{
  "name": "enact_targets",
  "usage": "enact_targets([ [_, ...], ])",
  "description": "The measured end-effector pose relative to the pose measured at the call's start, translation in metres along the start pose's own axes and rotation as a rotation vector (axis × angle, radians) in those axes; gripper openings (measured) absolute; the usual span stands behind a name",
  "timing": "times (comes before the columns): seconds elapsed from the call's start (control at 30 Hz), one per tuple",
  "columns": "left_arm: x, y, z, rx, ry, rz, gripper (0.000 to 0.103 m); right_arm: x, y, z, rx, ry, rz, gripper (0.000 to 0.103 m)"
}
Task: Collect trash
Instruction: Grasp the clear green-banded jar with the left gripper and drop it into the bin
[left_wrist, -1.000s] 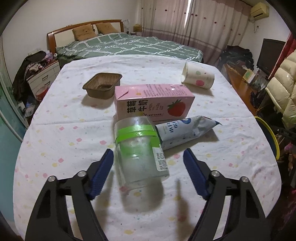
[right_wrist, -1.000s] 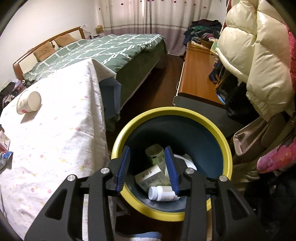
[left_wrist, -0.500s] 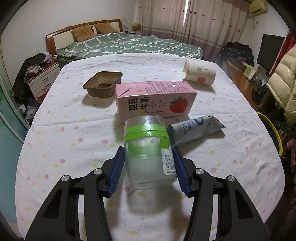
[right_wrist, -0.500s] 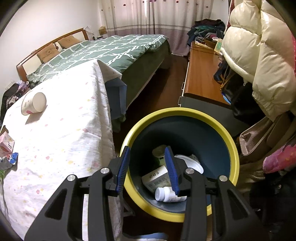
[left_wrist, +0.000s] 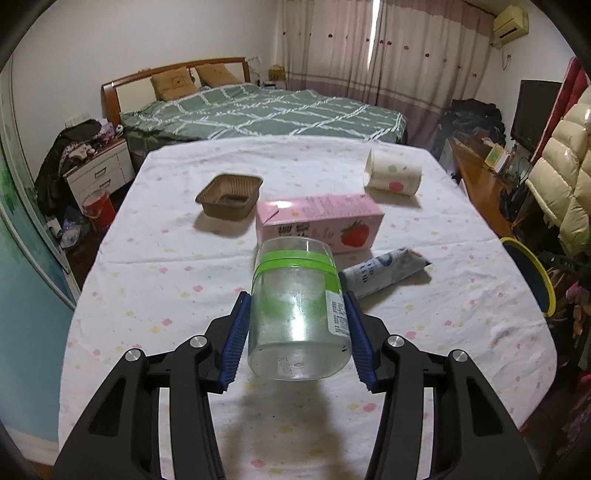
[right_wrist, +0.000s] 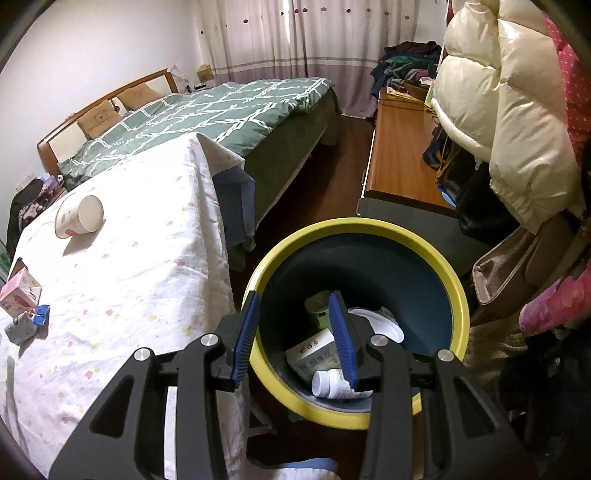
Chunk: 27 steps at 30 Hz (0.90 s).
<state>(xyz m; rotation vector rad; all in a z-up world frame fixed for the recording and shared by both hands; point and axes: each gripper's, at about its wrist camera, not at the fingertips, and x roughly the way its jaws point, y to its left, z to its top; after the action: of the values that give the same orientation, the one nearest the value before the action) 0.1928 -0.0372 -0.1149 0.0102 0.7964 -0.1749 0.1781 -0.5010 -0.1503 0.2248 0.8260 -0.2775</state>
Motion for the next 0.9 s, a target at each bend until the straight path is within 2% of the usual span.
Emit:
enact_targets([
  [0.2, -0.020, -0.028, 0.011, 0.051, -0.043, -0.064, 0.050, -0.009, -0.012, -0.009, 0.028, -0.016, 0.022, 0.038],
  [0.43, -0.018, -0.093, 0.030, 0.164, -0.058, -0.196, 0.050, -0.025, -0.042, -0.025, 0.080, -0.033, 0.006, 0.038],
  [0.53, -0.011, -0.133, 0.038, 0.228, -0.056, -0.269, 0.050, -0.035, -0.054, -0.031, 0.090, -0.050, -0.019, 0.038],
  [0.8, 0.012, -0.273, 0.043, 0.440, -0.022, -0.496, 0.050, -0.071, -0.084, -0.044, 0.113, -0.104, -0.037, 0.038],
  [0.9, 0.023, -0.322, 0.041, 0.514, -0.012, -0.541, 0.050, -0.080, -0.095, -0.052, 0.126, -0.112, -0.056, 0.039],
])
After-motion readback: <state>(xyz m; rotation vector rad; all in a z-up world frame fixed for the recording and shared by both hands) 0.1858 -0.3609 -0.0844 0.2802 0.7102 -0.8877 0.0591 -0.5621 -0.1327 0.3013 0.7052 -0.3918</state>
